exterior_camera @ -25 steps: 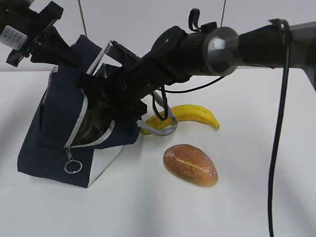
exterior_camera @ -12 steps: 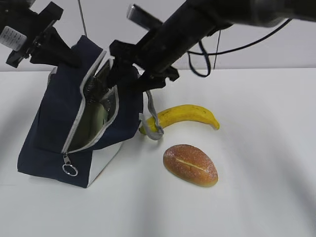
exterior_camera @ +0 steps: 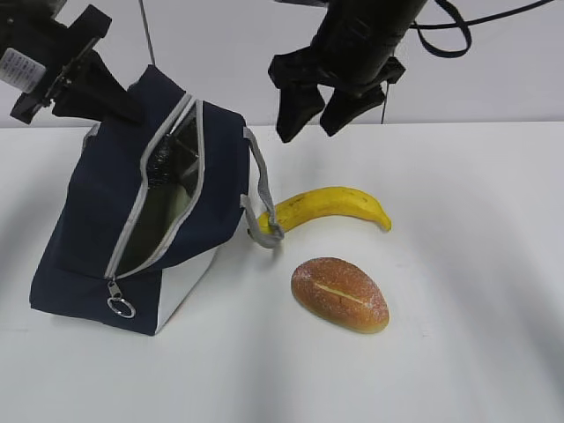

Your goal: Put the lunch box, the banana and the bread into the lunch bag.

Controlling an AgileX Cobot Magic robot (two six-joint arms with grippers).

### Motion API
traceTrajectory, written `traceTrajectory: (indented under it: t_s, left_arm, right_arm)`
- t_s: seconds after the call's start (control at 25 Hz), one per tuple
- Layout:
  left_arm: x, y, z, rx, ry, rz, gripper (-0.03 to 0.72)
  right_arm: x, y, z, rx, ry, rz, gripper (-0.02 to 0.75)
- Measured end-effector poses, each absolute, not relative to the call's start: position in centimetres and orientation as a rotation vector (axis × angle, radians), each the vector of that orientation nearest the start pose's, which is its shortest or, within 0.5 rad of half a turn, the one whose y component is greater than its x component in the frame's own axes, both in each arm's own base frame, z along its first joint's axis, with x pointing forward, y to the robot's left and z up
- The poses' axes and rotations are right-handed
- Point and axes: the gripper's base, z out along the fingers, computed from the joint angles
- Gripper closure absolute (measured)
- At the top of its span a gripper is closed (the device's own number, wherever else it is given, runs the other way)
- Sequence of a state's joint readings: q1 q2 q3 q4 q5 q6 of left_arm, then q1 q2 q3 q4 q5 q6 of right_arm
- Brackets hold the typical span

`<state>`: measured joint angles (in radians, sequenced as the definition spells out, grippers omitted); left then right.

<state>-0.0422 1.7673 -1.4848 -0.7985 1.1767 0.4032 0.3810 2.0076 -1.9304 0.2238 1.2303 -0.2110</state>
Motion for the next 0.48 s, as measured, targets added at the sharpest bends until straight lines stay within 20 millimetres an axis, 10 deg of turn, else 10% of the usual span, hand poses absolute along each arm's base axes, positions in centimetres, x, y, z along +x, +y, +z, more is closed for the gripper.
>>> traceTrajectory:
  t_s: [0.48]
  left_arm:
    - [36.1,-7.6,30.1,0.278,2.645,-1.016,0.688]
  right_arm:
    - [40.6,15.8,30.1,-0.812,2.674,-0.018,0.245]
